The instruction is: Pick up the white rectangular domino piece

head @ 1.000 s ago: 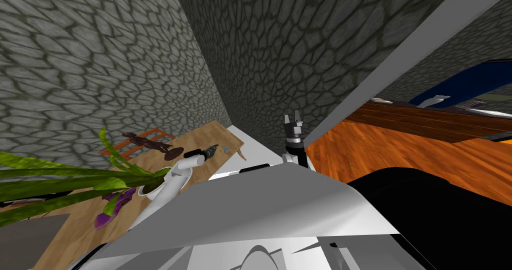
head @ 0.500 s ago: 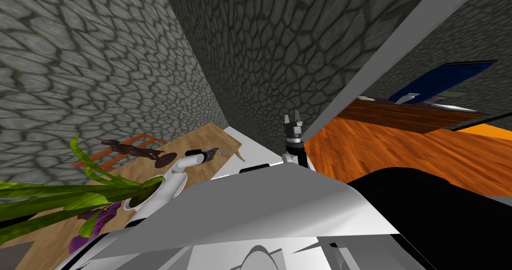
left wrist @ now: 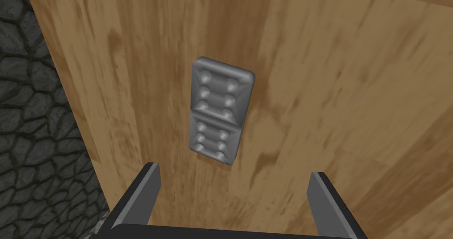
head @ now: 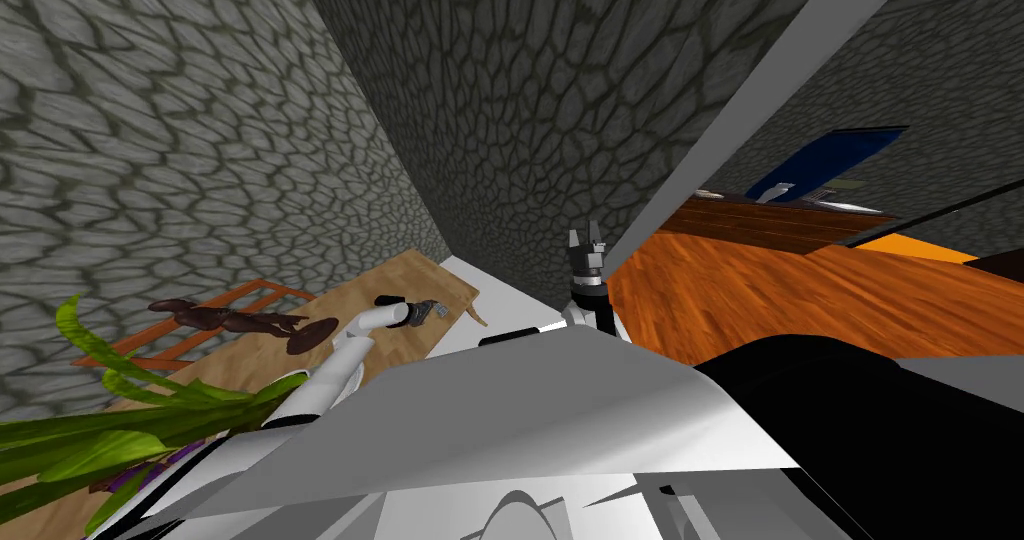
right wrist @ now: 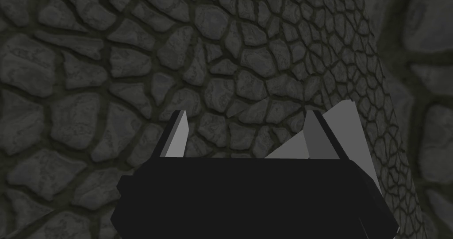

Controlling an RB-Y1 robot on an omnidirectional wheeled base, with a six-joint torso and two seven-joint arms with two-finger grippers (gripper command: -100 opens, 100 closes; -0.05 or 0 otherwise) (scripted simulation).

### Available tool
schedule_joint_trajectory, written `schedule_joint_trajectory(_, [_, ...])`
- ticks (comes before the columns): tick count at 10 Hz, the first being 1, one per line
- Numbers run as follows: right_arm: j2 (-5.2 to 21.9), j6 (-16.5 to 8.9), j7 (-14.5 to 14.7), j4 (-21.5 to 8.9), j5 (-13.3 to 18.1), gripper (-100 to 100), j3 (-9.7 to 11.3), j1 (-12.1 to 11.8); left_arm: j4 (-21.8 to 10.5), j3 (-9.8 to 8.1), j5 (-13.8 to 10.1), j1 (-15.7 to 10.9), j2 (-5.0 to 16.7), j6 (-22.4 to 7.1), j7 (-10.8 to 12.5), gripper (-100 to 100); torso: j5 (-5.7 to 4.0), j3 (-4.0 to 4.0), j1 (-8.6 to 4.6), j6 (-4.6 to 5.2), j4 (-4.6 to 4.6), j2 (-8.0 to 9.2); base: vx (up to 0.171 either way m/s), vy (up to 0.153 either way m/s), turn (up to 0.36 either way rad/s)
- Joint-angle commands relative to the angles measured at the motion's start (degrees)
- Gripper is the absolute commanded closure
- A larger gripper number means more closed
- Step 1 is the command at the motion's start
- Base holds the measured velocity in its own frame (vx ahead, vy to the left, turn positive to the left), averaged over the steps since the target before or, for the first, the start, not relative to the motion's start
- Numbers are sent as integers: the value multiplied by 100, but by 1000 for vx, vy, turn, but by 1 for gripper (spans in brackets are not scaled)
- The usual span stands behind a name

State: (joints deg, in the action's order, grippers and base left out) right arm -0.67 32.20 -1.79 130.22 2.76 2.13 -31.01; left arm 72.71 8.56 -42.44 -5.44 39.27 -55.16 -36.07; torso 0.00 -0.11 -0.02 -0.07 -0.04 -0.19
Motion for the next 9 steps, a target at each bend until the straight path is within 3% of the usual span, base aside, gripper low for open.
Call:
schedule_joint_trajectory(1, [0, 0, 0, 0, 0, 0, 0, 0, -286, 188, -156, -187, 68, -258, -128, -100, 0, 0, 0, 0, 0, 0, 33, -7, -169])
schedule_joint_trajectory(2, [0, 0, 0, 0, 0, 0, 0, 0, -368, 188, -156, -187, 68, -258, -128, -100, 0, -1, -1, 0, -1, -2, 28, -3, -84])
schedule_joint_trajectory(4, [0, 0, 0, 0, 0, 0, 0, 0, -715, 431, -344, -431, 140, -543, -256, -100, 0, -1, -1, -1, 0, -1, 32, -4, -115])
schedule_joint_trajectory(5, [0, 0, 0, 0, 0, 0, 0, 0, -779, 431, -344, -431, 140, -543, -256, -100, 0, -2, -1, -1, -1, -3, 28, -1, -52])
schedule_joint_trajectory(9, [0, 0, 0, 0, 0, 0, 0, -1, -1430, 861, -622, -799, 228, -931, -422, -100, -1, -3, -6, -3, -1, -5, 35, -12, -78])
